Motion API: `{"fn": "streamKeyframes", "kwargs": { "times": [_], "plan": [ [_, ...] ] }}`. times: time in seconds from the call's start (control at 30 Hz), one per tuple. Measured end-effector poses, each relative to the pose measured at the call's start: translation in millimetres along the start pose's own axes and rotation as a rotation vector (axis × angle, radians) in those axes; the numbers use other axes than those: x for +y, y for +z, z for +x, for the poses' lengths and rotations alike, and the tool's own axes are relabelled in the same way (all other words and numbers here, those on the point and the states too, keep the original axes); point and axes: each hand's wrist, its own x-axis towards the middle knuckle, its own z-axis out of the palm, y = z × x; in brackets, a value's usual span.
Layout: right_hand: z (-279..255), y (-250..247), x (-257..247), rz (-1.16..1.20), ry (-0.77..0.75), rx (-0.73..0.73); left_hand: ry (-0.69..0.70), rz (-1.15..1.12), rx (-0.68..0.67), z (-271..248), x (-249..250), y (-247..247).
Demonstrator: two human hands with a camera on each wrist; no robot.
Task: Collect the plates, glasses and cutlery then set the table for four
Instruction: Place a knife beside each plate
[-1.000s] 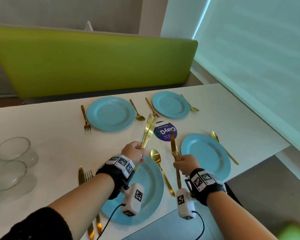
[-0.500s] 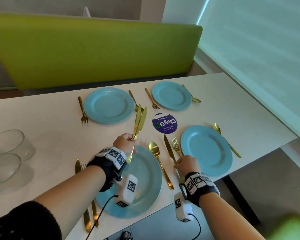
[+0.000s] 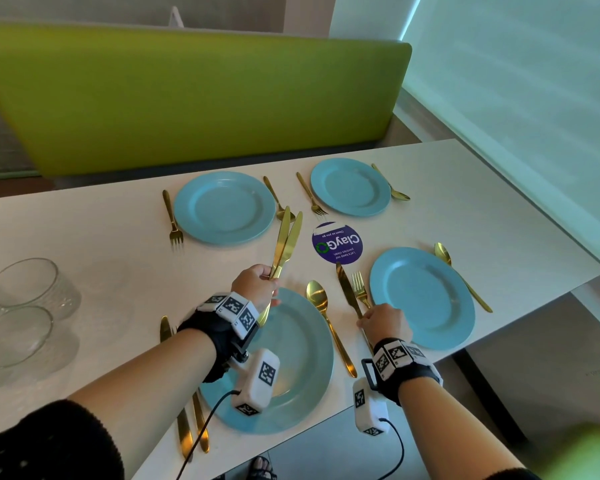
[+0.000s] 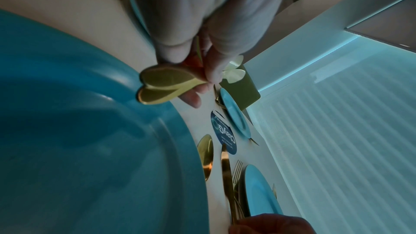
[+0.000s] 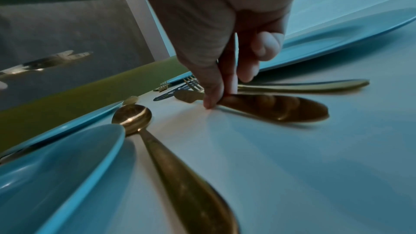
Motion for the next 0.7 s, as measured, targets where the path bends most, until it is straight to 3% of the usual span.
{"fn": "streamKeyframes", "kwargs": {
  "times": [0.7],
  "plan": [
    [6.6,-2.5,2.3,-0.045,-0.033,-0.026,-0.015,-0.049,-0.031,-17.0,0.3,-7.7]
  ]
}}
